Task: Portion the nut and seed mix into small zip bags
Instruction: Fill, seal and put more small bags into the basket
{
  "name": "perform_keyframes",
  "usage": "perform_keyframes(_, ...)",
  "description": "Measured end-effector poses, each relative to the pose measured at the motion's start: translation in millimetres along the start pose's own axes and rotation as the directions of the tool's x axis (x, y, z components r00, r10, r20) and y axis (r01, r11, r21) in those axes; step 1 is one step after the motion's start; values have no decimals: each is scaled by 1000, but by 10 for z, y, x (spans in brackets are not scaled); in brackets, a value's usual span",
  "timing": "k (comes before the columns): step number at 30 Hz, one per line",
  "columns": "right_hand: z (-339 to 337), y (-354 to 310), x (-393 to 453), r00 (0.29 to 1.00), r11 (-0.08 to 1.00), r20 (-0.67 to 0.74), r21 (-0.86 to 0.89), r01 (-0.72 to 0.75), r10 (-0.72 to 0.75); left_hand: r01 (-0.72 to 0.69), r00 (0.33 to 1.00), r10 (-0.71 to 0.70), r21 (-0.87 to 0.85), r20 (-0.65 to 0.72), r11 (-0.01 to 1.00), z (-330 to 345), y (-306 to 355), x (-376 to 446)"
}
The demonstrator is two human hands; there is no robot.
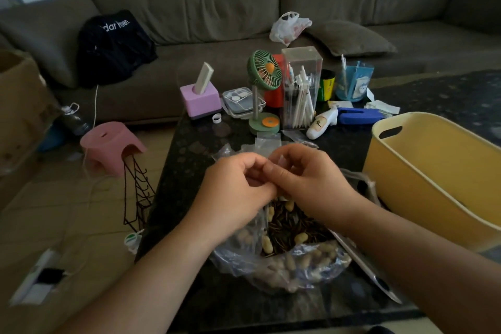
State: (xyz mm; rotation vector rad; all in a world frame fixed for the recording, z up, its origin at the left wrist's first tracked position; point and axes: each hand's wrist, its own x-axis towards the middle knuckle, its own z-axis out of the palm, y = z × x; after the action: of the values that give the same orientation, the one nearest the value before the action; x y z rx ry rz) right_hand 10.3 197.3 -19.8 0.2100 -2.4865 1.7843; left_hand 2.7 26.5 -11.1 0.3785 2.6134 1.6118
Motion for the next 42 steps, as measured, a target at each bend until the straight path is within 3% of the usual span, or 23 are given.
perform_keyframes(2,-39,-14,-35,1000,1000,7,-29,-3,3,23,1000,-23,-48,6,999,32,9,-27)
perform_keyframes(6,-159,-42,-85,998,991,53,-131,-26,33,177,984,-160,-320,80,931,64,55,-47)
perform_keyframes(10,-224,0,-94,995,971,-3,-217,-100,102,188,981,-191,-355,27,916,111,86,-55)
perform_keyframes(14,-247,-2,-109,997,939,-6,-336,-69,71,83,996,-89,-200,-23,976,165,48,-65)
perform_keyframes(17,-258,-29,-151,992,864,57,-486,127,-113,-110,994,113,158,-6,981,196,51,-128)
perform_keyframes(19,-277,-18,-162,974,825,99,-518,227,-206,-191,979,200,211,-24,959,191,77,-163)
perform_keyframes(21,-304,-3,-158,979,861,110,-466,204,-172,-316,941,336,254,-40,914,153,83,-152)
perform_keyframes(23,-338,-11,-155,991,919,106,-376,116,-81,-423,900,431,351,59,835,113,64,-137)
perform_keyframes(24,-357,-18,-150,994,942,102,-325,77,-47,-432,901,410,362,140,826,104,39,-132)
perform_keyframes(26,-403,-39,-148,993,973,116,-229,33,-6,-335,931,253,343,262,877,111,31,-165)
perform_keyframes(30,-497,-66,-148,976,985,216,-170,2,35,-170,956,91,273,278,947,189,-57,-162)
perform_keyframes(35,-557,-57,-163,969,991,238,-133,-34,65,-165,950,96,217,297,962,189,-57,-127)
perform_keyframes(42,-559,-57,-158,969,988,227,95,-122,98,-47,957,71,-89,280,995,217,-63,-116)
